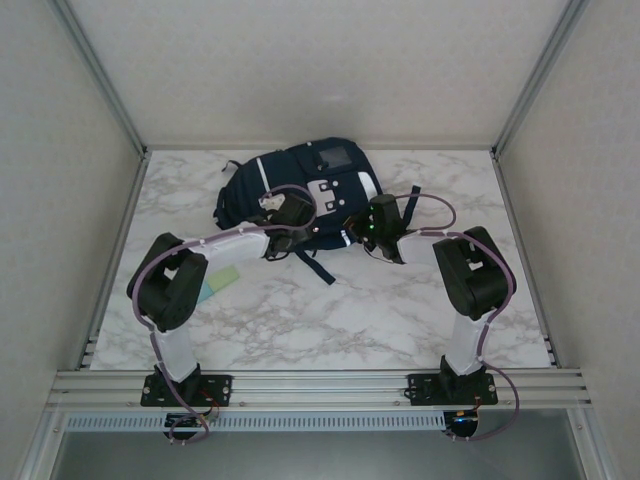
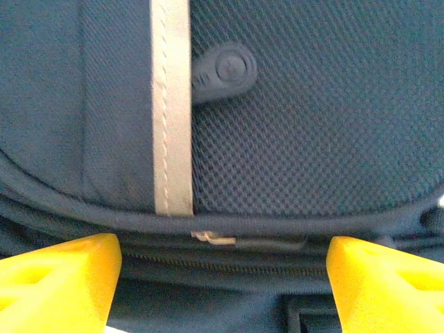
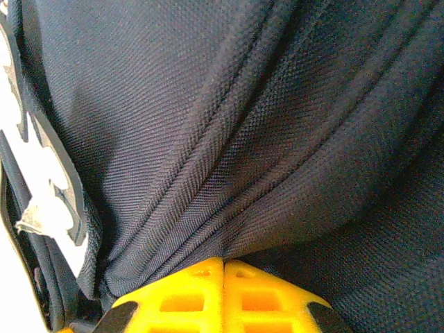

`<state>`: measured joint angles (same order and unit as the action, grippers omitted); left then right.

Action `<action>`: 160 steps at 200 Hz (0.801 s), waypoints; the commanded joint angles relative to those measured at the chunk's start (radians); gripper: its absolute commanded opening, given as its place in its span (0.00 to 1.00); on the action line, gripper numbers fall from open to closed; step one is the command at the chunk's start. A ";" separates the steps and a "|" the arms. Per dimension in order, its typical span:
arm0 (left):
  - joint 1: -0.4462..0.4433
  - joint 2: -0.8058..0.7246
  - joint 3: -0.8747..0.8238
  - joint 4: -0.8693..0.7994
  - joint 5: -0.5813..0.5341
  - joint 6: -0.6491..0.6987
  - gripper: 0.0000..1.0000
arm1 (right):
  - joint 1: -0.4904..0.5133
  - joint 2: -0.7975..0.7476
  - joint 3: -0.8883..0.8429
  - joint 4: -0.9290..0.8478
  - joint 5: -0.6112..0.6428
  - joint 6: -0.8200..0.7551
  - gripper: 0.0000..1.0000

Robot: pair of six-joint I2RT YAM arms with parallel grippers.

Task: Pack the student bag

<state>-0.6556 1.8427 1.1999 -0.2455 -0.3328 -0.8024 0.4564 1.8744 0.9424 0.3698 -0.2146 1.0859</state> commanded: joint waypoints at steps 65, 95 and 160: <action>0.117 -0.137 -0.111 -0.172 -0.141 0.167 0.42 | 0.008 0.021 -0.034 -0.034 -0.034 -0.028 0.00; 0.122 -0.212 -0.126 -0.238 -0.175 0.233 0.49 | 0.002 0.025 -0.030 -0.034 -0.037 -0.029 0.00; 0.088 -0.238 -0.096 -0.068 0.162 0.180 0.70 | 0.002 0.008 -0.019 -0.065 -0.032 -0.051 0.00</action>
<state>-0.5480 1.6070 1.0847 -0.3771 -0.3210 -0.5735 0.4644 1.8755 0.9329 0.3847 -0.2401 1.0645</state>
